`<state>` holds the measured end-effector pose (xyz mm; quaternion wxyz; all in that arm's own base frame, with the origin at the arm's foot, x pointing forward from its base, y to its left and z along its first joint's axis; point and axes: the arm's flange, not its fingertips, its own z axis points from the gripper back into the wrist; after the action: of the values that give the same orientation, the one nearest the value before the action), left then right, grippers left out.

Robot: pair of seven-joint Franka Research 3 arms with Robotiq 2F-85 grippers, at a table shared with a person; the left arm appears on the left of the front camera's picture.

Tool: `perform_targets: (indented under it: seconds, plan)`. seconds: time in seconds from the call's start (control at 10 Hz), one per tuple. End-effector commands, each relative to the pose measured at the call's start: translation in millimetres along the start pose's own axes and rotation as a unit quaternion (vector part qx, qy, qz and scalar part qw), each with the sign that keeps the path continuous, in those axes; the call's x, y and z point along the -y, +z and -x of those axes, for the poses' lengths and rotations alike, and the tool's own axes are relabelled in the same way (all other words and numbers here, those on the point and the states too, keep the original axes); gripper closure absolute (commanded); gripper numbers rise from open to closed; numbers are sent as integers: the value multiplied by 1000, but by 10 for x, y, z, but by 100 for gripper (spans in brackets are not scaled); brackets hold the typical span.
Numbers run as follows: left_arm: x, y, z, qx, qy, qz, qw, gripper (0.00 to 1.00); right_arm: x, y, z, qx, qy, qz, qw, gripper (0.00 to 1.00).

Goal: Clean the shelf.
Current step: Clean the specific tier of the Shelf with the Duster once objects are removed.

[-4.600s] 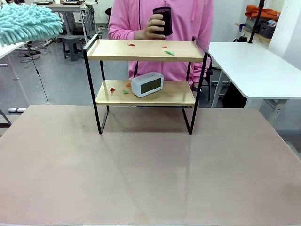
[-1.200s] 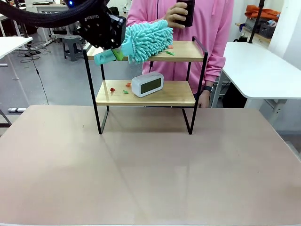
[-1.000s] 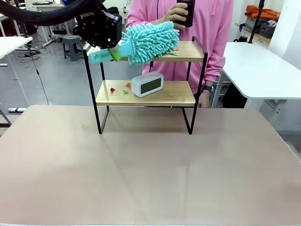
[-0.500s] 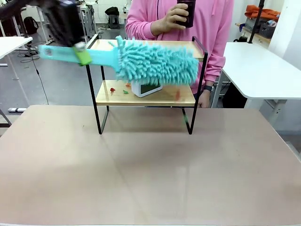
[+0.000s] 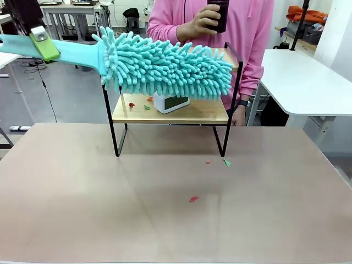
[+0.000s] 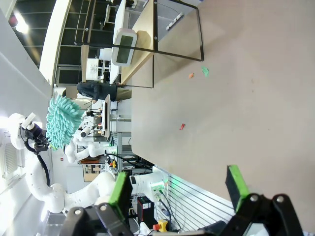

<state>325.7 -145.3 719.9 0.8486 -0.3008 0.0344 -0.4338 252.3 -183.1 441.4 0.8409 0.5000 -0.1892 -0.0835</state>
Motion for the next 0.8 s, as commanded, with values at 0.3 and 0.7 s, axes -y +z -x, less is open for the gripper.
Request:
perform_targets:
  seconds: [0.3,0.7]
  plan:
    - [-346,639,785,160,61,40,984,87,-10,-16,-25,9,13,-12,1000,0]
    - [-1222,512,2288,382,318,78,864,87,-10,-16,-25,9,13,-12,1000,0]
